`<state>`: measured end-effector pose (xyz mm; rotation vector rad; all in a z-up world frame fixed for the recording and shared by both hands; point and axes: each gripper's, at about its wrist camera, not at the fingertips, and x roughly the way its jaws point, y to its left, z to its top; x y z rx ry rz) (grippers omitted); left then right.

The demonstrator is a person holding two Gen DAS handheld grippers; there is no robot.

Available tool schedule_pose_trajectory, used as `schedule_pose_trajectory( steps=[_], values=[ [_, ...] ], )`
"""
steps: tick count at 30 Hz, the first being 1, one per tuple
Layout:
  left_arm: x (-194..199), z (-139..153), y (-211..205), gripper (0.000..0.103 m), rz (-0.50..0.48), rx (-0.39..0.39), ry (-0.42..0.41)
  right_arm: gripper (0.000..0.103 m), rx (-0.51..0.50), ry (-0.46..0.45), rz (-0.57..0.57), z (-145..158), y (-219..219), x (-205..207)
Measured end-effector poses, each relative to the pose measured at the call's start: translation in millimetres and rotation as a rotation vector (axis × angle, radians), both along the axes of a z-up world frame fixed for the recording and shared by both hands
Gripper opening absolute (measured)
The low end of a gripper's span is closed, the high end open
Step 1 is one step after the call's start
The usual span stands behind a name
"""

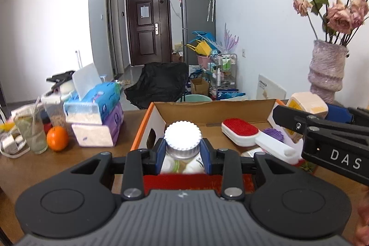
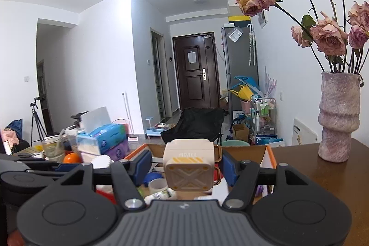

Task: Organize rigid objects
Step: 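Carry the white cap and plug adapter over the cardboard box with both tools, then open both tools to drop the white cap and adapter into the box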

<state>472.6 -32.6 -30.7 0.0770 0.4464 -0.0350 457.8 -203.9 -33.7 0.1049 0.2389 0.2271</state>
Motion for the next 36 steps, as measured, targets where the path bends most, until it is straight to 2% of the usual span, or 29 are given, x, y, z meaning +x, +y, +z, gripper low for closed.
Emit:
schedule_pose_trajectory(
  steps=[12,17,22,27,29,31,32,33,34,36],
  values=[
    [60,2,-22,0.033,0.017,-0.003,0.047,0.063,0.016,0.053,-0.058,-11,-21,60],
    [84,-1,-27,0.033,0.038,-0.014,0.077,0.063,0.062,0.097,-0.063,-19,-32,82],
    [109,-10,-29,0.033,0.083,-0.025,0.109,0.063,0.052,0.137,-0.073,-27,-34,100],
    [118,-19,-26,0.036,0.096,-0.029,0.144,0.063,0.012,0.163,-0.08,-34,-31,108],
    [117,-20,-22,0.071,0.117,-0.033,0.143,0.064,0.013,0.188,-0.083,-35,-34,109],
    [113,-18,-18,0.09,0.129,-0.03,0.112,0.077,0.02,0.185,-0.092,-35,-39,107],
    [111,-16,-17,0.096,0.137,-0.025,0.103,0.091,0.029,0.18,-0.098,-34,-42,106],
    [110,-14,-15,0.098,0.142,-0.025,0.097,0.099,0.037,0.168,-0.101,-32,-44,103],
    [108,-13,-14,0.103,0.141,-0.03,0.091,0.101,0.042,0.156,-0.102,-31,-47,100],
    [105,-10,-11,0.103,0.141,-0.037,0.086,0.103,0.045,0.15,-0.103,-27,-51,98]
  ],
)
